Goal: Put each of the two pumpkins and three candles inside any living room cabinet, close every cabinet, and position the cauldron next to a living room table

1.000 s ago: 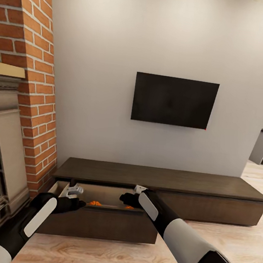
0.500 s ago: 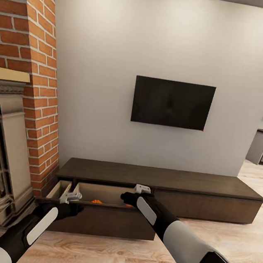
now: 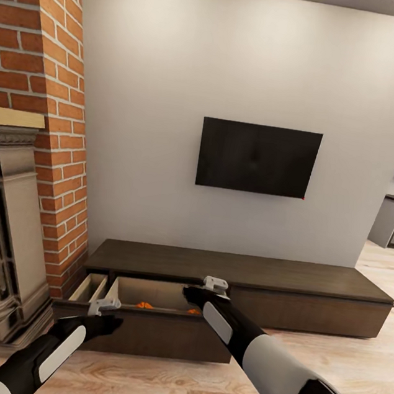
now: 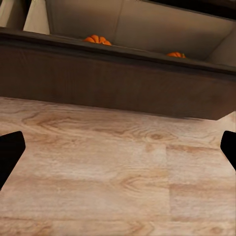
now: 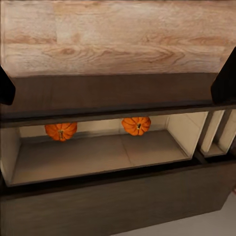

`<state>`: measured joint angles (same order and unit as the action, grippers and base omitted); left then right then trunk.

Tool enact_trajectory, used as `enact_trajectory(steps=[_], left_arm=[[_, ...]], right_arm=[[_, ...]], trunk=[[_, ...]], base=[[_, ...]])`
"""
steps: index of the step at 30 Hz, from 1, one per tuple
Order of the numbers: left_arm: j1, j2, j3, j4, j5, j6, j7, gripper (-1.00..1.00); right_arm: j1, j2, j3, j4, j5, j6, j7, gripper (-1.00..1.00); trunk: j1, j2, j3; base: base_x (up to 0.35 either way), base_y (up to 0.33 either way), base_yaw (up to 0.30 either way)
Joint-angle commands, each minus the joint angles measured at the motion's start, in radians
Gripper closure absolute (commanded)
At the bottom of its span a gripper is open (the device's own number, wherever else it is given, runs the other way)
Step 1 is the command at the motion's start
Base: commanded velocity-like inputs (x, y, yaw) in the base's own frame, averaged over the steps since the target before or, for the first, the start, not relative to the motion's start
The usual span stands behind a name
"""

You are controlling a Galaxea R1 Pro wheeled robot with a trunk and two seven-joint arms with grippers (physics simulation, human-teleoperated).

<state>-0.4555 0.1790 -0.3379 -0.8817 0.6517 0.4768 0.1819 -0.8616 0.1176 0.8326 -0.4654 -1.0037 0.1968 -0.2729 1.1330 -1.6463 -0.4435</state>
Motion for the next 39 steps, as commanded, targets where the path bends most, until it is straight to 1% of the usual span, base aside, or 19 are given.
enact_trajectory(steps=[1,6,8,11,12,14,17,19,20,22,26,34,39], left_arm=[[0.0,0.001,-0.005,-0.002,0.01,0.001,0.01,-1.0],[0.011,-0.001,-0.015,0.003,0.011,-0.003,0.013,-1.0],[0.014,-0.001,-0.017,0.007,0.01,-0.018,0.013,-1.0],[0.019,0.0,-0.019,0.014,0.015,-0.088,0.009,-1.0],[0.02,-0.001,-0.02,0.017,0.015,-0.099,0.008,-1.0],[0.022,-0.001,-0.034,0.037,0.016,-0.131,0.006,-1.0],[0.023,-0.003,-0.059,0.059,0.017,-0.15,0.004,-1.0],[0.023,-0.011,-0.077,0.067,0.021,-0.176,0.003,-1.0],[0.024,-0.014,-0.079,0.069,0.022,-0.185,0.003,-1.0],[0.027,-0.024,-0.086,0.089,0.02,-0.227,0.003,-1.0],[0.029,-0.038,-0.095,0.137,0.015,-0.297,0.0,-1.0],[0.03,-0.042,-0.1,0.148,0.014,-0.326,-0.002,-1.0],[0.031,-0.042,-0.103,0.151,0.015,-0.345,-0.002,-1.0]], right_arm=[[-0.001,0.0,0.009,0.005,-0.005,0.001,-0.008,-1.0],[-0.001,-0.001,0.023,0.033,-0.003,-0.003,-0.008,-1.0],[-0.001,-0.003,0.024,0.036,-0.004,-0.012,-0.008,-1.0],[-0.001,-0.006,0.025,0.052,-0.004,-0.05,-0.007,-1.0],[-0.001,-0.006,0.025,0.054,-0.004,-0.057,-0.007,-1.0],[-0.001,-0.004,0.03,0.061,-0.002,-0.088,0.001,-1.0],[0.0,-0.005,0.058,0.064,-0.003,-0.123,0.032,-1.0],[0.0,-0.005,0.084,0.065,-0.004,-0.137,0.05,-1.0],[0.0,-0.006,0.088,0.066,-0.004,-0.139,0.052,-1.0],[0.0,-0.007,0.098,0.067,-0.004,-0.145,0.058,-1.0],[0.0,-0.008,0.104,0.069,-0.004,-0.15,0.061,-1.0],[0.0,-0.009,0.106,0.07,-0.004,-0.152,0.061,-1.0],[0.0,-0.009,0.106,0.07,-0.005,-0.154,0.061,-1.0]], trunk=[[0.0,-0.001,-0.001],[0.0,-0.001,-0.001],[0.0,-0.001,-0.001],[0.0,-0.001,-0.001],[0.0,-0.001,-0.001],[0.0,-0.001,-0.001],[0.0,-0.001,-0.001],[0.0,-0.001,-0.001],[0.0,-0.001,-0.001],[0.0,-0.001,-0.001],[0.0,-0.001,-0.001],[0.0,-0.001,-0.001],[0.0,-0.001,-0.001]], base=[[0.0,0.0,0.0],[0.0,0.0,0.0],[0.0,0.0,0.0],[0.0,0.0,0.0],[0.0,0.0,0.0],[0.0,0.0,0.0],[0.0,0.0,0.0],[0.0,0.0,0.0],[0.0,0.0,0.0],[0.0,0.0,0.0],[0.0,0.0,0.0],[-0.003,0.0,0.0],[-0.173,0.065,0.0]])
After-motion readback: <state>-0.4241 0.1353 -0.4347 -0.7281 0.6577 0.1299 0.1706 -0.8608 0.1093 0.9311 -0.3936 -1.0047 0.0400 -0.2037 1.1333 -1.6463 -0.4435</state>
